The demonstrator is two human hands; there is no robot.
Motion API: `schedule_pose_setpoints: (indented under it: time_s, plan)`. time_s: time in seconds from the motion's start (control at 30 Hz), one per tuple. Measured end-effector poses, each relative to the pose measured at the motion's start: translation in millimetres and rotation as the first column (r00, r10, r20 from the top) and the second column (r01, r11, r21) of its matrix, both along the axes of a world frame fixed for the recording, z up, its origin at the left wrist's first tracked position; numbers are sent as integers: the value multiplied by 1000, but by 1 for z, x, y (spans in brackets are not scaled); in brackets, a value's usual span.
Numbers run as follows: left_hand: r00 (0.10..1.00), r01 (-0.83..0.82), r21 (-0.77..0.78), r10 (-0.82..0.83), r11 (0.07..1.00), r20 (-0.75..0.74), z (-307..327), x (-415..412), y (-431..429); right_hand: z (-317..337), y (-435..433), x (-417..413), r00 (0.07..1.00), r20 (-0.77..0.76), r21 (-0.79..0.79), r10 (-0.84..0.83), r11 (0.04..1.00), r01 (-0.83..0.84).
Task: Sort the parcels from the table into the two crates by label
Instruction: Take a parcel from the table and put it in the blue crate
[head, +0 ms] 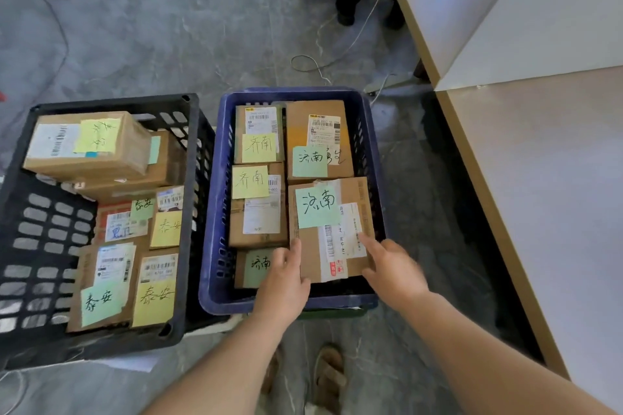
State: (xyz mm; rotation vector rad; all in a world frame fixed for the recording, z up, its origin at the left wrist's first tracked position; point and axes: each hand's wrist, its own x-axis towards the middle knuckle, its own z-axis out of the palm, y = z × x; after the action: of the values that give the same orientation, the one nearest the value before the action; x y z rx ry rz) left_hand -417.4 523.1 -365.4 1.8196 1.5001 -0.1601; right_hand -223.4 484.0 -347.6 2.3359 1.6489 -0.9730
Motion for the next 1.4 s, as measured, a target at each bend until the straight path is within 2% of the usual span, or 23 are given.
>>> schedule_pose_setpoints:
  time_s: [0.2, 0.43, 0.57, 0.8, 0.97, 1.13, 1.4]
  plan:
    - [999, 29, -6, -29, 1000, -46, -29, 11, 19, -25, 25, 3, 993, 92, -77, 68, 995, -61]
    - [988, 143, 1, -143, 990, -66, -39, 13, 23, -20, 35, -9, 967, 219, -147, 129, 984, -98]
    - [961, 260, -27, -262, 965, -90, -15, 5, 30, 2, 31, -18, 968, 237, -130, 79, 990, -49]
    - [905, 412, 106, -393, 905, -163, 68, -9, 37, 73, -1, -40, 971, 214, 0, -108, 994, 111]
    - [840, 539, 192, -508, 820, -188, 121, -6, 18, 129, -44, -58, 943, 232, 73, -240, 971, 229]
    - [754, 652, 312, -635, 691, -170, 158, 16, -7, 178, -82, -60, 888, 284, 139, -362, 932, 335]
    - [578, 777, 464, -773, 424, -261, 204, 68, -64, 229, -168, -34, 770, 397, 243, -499, 866, 437]
